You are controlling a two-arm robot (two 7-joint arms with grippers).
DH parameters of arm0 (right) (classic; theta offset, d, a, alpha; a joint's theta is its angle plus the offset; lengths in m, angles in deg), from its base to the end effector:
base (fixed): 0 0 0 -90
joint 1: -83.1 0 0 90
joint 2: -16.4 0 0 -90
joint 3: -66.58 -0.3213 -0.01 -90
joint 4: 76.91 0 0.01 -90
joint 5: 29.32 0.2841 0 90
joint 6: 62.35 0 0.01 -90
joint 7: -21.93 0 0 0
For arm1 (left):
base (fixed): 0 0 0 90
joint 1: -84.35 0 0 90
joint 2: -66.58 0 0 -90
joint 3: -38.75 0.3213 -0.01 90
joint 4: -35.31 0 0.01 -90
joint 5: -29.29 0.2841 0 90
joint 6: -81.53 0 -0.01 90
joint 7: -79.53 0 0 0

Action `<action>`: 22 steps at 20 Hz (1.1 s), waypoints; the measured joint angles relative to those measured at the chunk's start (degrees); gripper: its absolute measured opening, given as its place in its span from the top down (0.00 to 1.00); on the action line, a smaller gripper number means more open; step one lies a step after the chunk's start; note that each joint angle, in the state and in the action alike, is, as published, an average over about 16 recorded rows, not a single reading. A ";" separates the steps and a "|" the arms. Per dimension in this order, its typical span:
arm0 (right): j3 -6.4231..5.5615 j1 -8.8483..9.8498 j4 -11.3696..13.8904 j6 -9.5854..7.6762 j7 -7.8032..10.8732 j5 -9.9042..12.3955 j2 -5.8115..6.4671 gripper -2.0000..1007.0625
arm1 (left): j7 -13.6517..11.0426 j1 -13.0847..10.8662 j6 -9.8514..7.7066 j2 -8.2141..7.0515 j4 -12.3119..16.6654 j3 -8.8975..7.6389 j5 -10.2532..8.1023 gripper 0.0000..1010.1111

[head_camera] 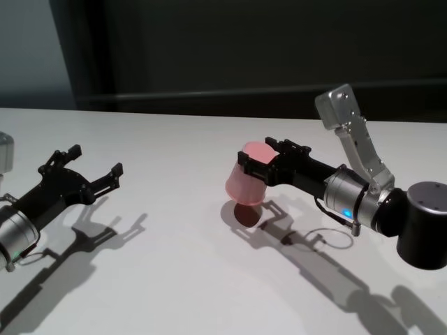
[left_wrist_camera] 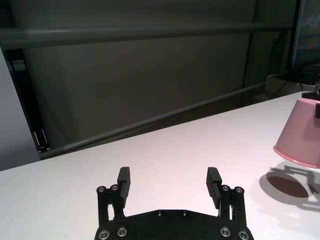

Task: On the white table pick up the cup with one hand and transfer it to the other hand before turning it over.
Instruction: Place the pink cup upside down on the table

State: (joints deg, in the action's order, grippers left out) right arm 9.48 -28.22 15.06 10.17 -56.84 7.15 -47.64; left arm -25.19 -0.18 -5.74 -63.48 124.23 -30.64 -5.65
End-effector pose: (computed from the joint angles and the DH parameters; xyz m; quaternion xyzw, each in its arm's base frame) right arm 0.3691 0.0081 -0.2466 -0.0606 0.0804 -0.4016 0.9103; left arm 0.3143 0.1349 -0.2976 0.0666 0.0063 0.4967 0.8653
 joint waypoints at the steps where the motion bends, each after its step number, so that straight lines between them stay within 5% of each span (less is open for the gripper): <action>1: 0.26 -0.13 -0.16 -0.36 0.10 -0.49 0.08 0.28 | 0.00 0.00 0.00 0.00 0.00 0.00 0.00 0.01; 12: 2.53 -1.47 -0.98 -3.56 1.18 -5.22 0.89 0.28 | 0.00 0.00 0.00 0.00 0.00 0.00 0.00 0.01; 22: 3.00 -1.70 -2.35 -4.63 2.27 -7.58 0.61 0.28 | 0.00 0.00 0.00 0.00 0.00 0.00 0.00 0.01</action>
State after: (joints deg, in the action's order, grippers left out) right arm 12.48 -29.93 12.71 5.54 -54.57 -0.42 -47.03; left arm -25.19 -0.18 -5.74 -63.48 124.23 -30.64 -5.65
